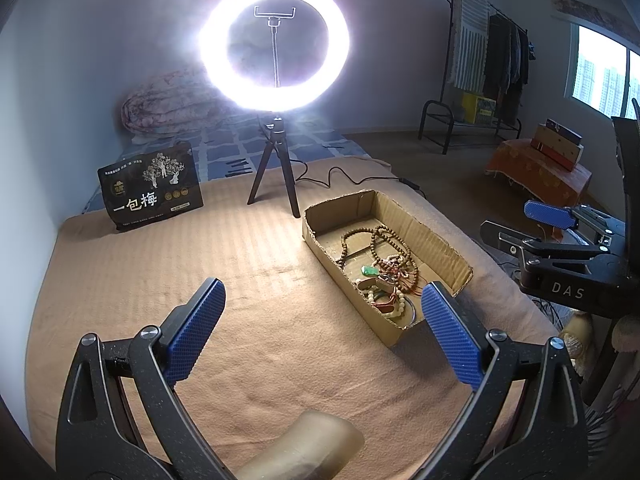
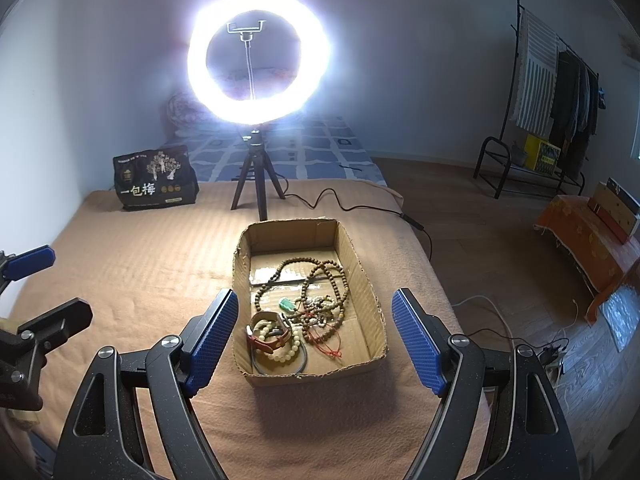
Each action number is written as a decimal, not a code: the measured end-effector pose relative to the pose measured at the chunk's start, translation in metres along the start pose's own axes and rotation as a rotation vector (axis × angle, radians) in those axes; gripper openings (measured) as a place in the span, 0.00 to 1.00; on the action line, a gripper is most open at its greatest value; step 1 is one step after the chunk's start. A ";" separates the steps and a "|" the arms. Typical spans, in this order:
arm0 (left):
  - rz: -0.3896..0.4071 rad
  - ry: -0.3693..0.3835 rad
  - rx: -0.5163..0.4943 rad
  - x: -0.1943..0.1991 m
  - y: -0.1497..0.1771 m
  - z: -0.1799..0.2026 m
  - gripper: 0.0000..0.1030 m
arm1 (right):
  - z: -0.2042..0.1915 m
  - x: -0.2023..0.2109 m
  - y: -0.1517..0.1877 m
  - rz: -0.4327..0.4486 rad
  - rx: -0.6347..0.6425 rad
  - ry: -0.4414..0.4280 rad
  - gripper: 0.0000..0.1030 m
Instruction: Organize jewelry
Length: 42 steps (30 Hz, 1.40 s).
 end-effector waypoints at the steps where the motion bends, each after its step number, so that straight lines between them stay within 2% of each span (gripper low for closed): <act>1: 0.001 0.001 0.001 0.000 0.000 0.000 0.97 | 0.000 0.000 0.000 -0.001 0.000 0.000 0.77; 42: -0.015 -0.008 -0.012 0.000 0.000 -0.001 0.97 | -0.003 -0.002 0.004 -0.007 0.016 -0.005 0.77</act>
Point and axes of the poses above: each gripper's, at about its wrist camera, not at the fingertips, and x roughly against the way its jaws point, z to its right, y to its underside, the point moved 7 cm from there along -x, roughly the way its jaws point
